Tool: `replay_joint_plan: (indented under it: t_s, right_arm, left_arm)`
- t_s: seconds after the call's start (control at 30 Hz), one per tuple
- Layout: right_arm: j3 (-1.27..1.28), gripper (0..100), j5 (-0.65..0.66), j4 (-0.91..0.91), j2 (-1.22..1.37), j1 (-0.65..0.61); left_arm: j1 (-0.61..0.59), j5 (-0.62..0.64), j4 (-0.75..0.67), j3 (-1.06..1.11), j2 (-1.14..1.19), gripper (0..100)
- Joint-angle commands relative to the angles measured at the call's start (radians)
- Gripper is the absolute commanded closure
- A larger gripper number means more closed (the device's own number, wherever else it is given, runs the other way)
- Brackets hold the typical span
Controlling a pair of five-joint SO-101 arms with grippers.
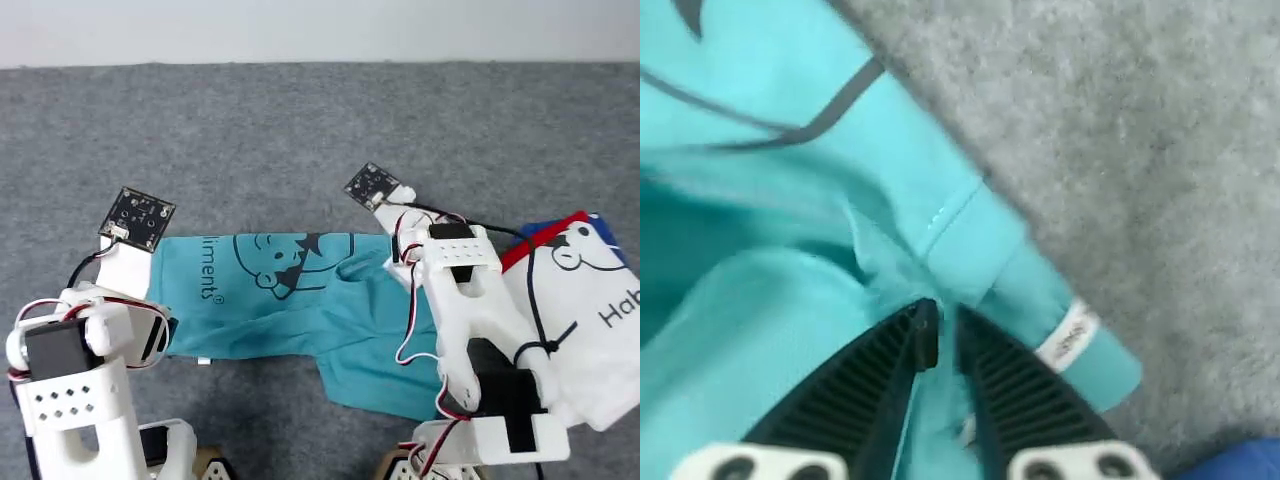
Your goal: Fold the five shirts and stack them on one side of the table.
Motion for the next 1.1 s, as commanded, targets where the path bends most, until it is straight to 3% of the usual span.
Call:
replay_joint_plan:
  t_s: [0.0,0.27,0.5,0.67,0.93,1.07]
  right_arm:
    - [-0.046,82.7,-0.018,0.128,-0.114,-0.039]
    - [-0.037,82.9,-0.104,0.332,-0.328,-0.165]
    - [-0.028,82.9,-0.143,0.303,-0.326,-0.278]
    - [0.012,82.9,-0.141,0.202,-0.260,-0.278]
    - [0.048,82.9,-0.141,-0.157,-0.031,-0.282]
    - [0.048,83.0,-0.140,-0.217,0.025,-0.285]
  left_arm:
    - [0.002,-0.012,-0.009,-0.005,-0.011,82]
    - [0.003,-0.012,-0.009,-0.005,-0.011,82]
    - [0.003,-0.012,-0.009,-0.004,-0.011,82]
    - [0.003,-0.012,-0.009,-0.004,-0.011,82]
    - [0.003,-0.012,-0.009,-0.004,-0.011,82]
    - [0.003,-0.012,-0.009,-0.004,-0.011,82]
